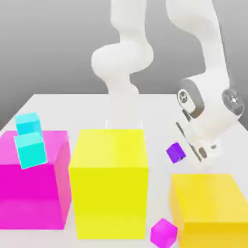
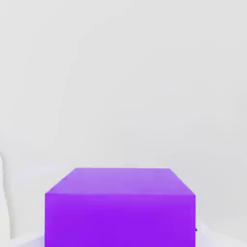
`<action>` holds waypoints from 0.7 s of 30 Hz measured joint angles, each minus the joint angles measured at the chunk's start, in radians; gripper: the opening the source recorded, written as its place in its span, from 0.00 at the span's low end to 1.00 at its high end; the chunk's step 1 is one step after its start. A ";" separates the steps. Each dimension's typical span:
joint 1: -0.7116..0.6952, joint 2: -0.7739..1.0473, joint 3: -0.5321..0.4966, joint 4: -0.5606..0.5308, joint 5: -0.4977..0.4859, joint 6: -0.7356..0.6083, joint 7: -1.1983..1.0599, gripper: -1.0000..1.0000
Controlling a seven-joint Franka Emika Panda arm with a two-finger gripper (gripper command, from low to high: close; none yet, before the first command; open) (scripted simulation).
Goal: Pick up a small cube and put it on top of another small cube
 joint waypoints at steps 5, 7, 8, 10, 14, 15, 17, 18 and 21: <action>-0.009 0.056 -0.032 0.075 0.049 -0.207 0.234 0.00; -0.012 0.077 -0.044 0.105 0.069 -0.290 0.330 0.00; -0.013 0.087 -0.051 0.120 0.079 -0.331 0.378 0.00; -0.016 0.106 -0.063 0.149 0.099 -0.410 0.475 0.00; -0.020 0.139 -0.091 0.210 0.141 -0.563 0.671 0.00; -0.022 0.147 -0.105 0.236 0.140 -0.582 0.721 0.00; -0.029 0.161 -0.135 0.296 0.131 -0.604 0.824 0.00; -0.032 0.167 -0.152 0.328 0.124 -0.611 0.876 0.00; -0.040 0.180 -0.202 0.428 0.094 -0.625 1.029 0.00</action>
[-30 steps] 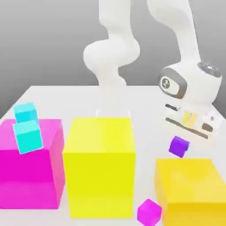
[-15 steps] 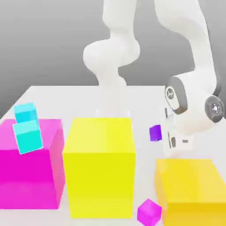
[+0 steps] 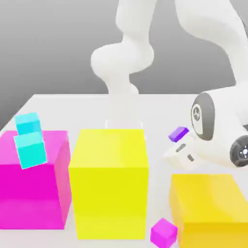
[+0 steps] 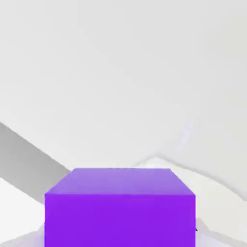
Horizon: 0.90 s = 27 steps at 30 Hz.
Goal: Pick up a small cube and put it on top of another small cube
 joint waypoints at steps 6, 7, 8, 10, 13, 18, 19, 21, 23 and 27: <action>-0.021 -0.004 -0.118 0.218 -0.154 0.113 0.192 0.00; -0.023 -0.005 -0.137 0.255 -0.185 0.133 0.225 0.00; -0.029 -0.011 -0.158 0.290 -0.216 0.155 0.243 0.00; -0.061 -0.037 -0.197 0.326 -0.265 0.196 0.187 0.00; -0.119 -0.082 -0.239 0.335 -0.306 0.243 0.037 0.00; -0.195 -0.152 -0.277 0.279 -0.308 0.274 -0.241 0.00; -0.207 -0.167 -0.287 0.265 -0.307 0.278 -0.297 0.00; -0.236 -0.199 -0.302 0.237 -0.306 0.285 -0.408 0.00; -0.270 -0.234 -0.318 0.209 -0.308 0.294 -0.517 0.00; -0.338 -0.311 -0.338 0.151 -0.322 0.312 -0.728 0.00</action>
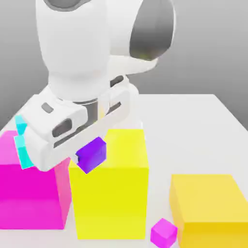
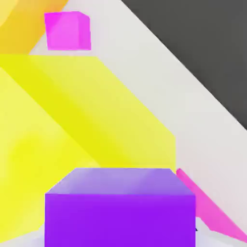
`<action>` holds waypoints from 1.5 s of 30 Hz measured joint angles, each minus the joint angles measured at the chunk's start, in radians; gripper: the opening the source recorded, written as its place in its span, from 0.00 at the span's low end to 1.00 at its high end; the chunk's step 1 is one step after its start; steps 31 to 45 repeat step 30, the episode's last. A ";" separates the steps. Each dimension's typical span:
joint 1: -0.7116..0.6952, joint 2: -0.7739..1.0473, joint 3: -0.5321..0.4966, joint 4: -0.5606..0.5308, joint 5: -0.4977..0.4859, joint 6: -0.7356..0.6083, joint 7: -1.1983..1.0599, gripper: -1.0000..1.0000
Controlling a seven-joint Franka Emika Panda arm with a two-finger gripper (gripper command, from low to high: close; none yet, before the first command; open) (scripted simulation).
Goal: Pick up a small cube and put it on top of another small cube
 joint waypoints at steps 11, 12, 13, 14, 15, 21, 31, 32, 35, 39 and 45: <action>-0.103 -0.274 -0.077 -0.159 -0.119 0.058 -0.515 0.00; -0.111 -0.304 -0.084 -0.173 -0.138 0.062 -0.556 0.00; -0.119 -0.335 -0.092 -0.187 -0.158 0.067 -0.595 0.00; -0.128 -0.367 -0.098 -0.201 -0.179 0.070 -0.633 0.00; -0.137 -0.400 -0.104 -0.215 -0.201 0.074 -0.671 0.00; -0.211 -0.604 -0.115 -0.292 -0.339 0.068 -0.863 0.00; -0.223 -0.578 -0.181 -0.403 -0.382 0.215 -0.875 1.00; -0.223 -0.578 -0.181 -0.403 -0.382 0.215 -0.875 1.00; -0.223 -0.578 -0.181 -0.403 -0.382 0.215 -0.875 1.00; -0.223 -0.578 -0.181 -0.403 -0.382 0.215 -0.875 1.00; -0.223 -0.578 -0.181 -0.403 -0.382 0.215 -0.875 1.00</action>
